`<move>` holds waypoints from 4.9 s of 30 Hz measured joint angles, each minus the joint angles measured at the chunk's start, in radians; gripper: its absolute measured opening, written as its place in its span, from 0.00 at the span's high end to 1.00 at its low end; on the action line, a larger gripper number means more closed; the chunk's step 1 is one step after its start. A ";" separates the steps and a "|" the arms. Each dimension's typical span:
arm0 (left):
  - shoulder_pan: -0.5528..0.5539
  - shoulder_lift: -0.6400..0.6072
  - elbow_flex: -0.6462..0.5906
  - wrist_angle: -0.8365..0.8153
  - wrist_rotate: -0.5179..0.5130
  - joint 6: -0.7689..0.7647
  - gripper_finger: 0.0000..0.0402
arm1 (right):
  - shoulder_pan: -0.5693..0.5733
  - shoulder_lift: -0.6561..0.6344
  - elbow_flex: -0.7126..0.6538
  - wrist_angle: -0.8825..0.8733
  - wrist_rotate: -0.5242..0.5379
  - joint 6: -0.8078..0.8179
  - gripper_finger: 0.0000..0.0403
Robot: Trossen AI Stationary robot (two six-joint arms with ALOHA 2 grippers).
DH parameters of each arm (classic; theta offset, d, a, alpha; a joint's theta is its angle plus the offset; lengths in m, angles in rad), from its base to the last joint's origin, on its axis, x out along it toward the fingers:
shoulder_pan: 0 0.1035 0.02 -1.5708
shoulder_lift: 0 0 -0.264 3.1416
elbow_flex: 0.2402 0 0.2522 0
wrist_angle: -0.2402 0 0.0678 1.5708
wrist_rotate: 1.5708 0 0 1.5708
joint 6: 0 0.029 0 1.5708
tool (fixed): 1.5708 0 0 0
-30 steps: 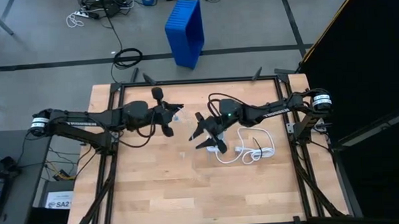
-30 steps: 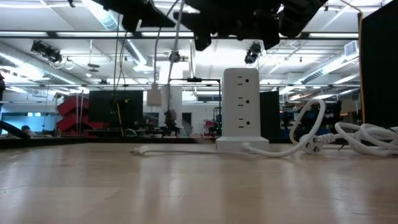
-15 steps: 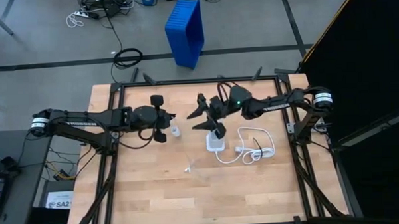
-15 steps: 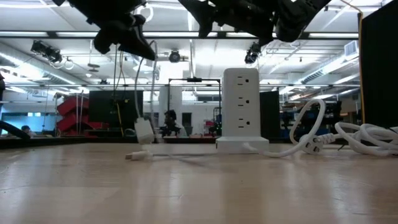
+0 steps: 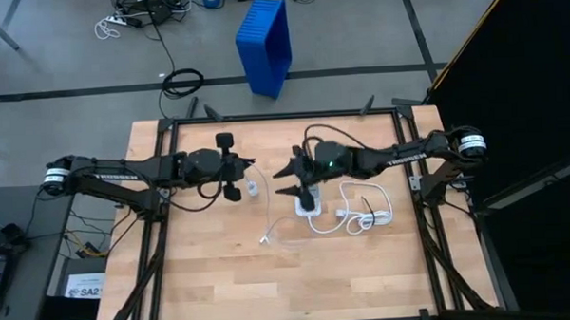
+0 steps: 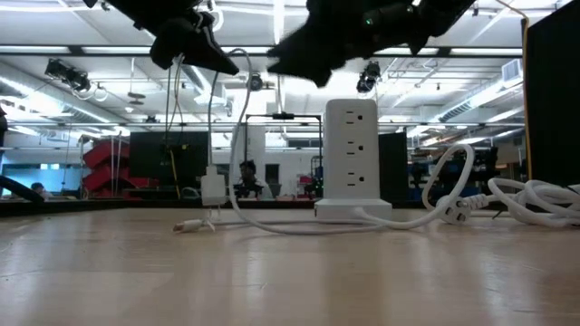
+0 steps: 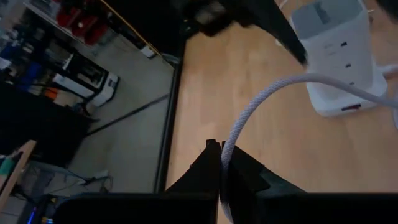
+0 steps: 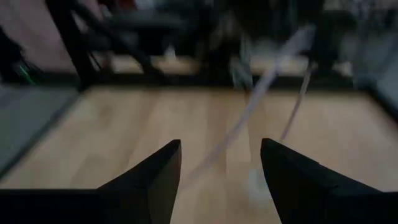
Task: Plug in charger
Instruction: Insert the white charger adapter into the white outlet extension
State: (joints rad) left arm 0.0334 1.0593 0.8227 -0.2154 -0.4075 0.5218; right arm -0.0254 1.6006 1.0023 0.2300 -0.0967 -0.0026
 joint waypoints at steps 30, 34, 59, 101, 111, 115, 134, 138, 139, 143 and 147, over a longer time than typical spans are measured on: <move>0.000 0.000 0.000 0.011 0.000 -0.010 1.00 | 0.235 0.058 -0.006 -0.096 0.244 -0.039 0.51; 0.000 0.000 0.000 0.007 0.000 -0.010 1.00 | 0.258 0.025 -0.004 -0.089 0.255 -0.059 0.51; -0.002 0.001 0.000 0.002 0.035 -0.037 1.00 | 0.333 0.370 0.269 -0.519 0.136 0.194 0.51; -0.003 0.000 0.000 0.004 0.073 -0.037 1.00 | 0.263 0.377 0.269 -0.639 0.106 0.185 0.60; -0.003 0.001 0.000 0.010 0.073 -0.037 1.00 | 0.246 0.372 0.203 -0.603 0.113 0.212 0.63; -0.003 0.001 0.000 0.013 0.073 -0.037 1.00 | 0.246 0.372 0.196 -0.601 0.112 0.187 0.70; -0.003 0.000 0.000 0.011 0.074 -0.037 1.00 | 0.317 0.298 0.184 -0.558 0.070 0.147 1.00; -0.003 0.001 0.000 0.011 0.074 -0.037 1.00 | 0.348 0.213 0.188 -0.548 0.130 0.135 1.00; -0.003 0.001 0.000 0.011 0.074 -0.037 1.00 | 0.354 0.191 0.187 -0.549 0.148 0.130 1.00; -0.003 0.001 0.000 0.011 0.076 -0.037 1.00 | 0.367 0.109 0.190 -0.525 0.198 0.130 1.00; -0.003 0.001 0.000 0.019 0.087 -0.037 1.00 | 0.337 0.130 0.190 -0.387 0.229 0.165 1.00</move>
State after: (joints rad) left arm 0.0307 1.0599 0.8227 -0.1968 -0.3202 0.4850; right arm 0.3119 1.7304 1.1919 -0.1571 0.1320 0.1628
